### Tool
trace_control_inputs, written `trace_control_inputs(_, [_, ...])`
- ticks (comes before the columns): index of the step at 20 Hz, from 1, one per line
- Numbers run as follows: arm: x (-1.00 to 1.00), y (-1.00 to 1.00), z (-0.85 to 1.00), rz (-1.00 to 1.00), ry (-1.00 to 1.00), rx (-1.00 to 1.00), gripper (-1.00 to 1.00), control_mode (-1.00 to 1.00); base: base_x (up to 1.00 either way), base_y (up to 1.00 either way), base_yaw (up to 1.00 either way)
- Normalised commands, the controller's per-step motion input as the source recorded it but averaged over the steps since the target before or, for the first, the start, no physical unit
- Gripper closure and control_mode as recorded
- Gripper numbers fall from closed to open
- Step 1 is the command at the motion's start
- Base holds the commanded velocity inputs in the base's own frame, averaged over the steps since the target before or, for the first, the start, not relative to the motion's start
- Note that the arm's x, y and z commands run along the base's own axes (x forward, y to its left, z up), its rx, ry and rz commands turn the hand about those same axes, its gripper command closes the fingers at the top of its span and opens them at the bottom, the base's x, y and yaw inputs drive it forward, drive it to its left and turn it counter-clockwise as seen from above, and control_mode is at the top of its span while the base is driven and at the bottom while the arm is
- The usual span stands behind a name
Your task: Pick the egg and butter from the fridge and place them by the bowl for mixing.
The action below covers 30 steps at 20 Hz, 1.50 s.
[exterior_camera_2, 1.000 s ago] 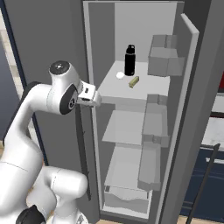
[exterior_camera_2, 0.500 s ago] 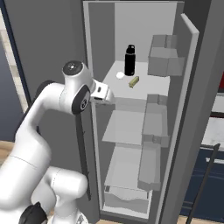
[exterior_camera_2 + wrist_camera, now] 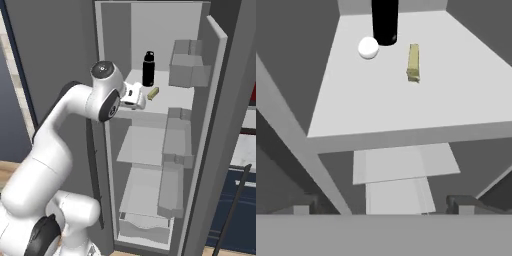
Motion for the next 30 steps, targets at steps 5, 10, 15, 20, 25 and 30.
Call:
trace_control_inputs(5, [0.39, -0.31, 0.06, 0.0, -0.02, 0.0, -1.0, -1.0, 0.0, 0.0, 0.0])
trace_control_inputs(10, [0.46, -0.14, 0.02, 0.0, 0.0, 0.0, -1.0, -1.0, 0.0, 0.0, 0.0])
trace_control_inputs(15, [0.41, -0.05, -0.03, 0.0, -0.02, 0.0, -1.0, -1.0, 0.0, 0.0, 0.0])
trace_control_inputs(20, [0.41, -0.15, -0.06, 0.0, 0.0, 0.0, -1.0, -1.0, 0.0, 0.0, 0.0])
trace_control_inputs(25, [0.42, -0.22, -0.01, 0.0, 0.0, 0.0, -1.0, -1.0, 0.0, 0.0, 0.0])
trace_control_inputs(30, [0.47, -0.05, -0.09, 0.0, 0.01, 0.0, -1.0, -1.0, 0.0, 0.0, 0.0])
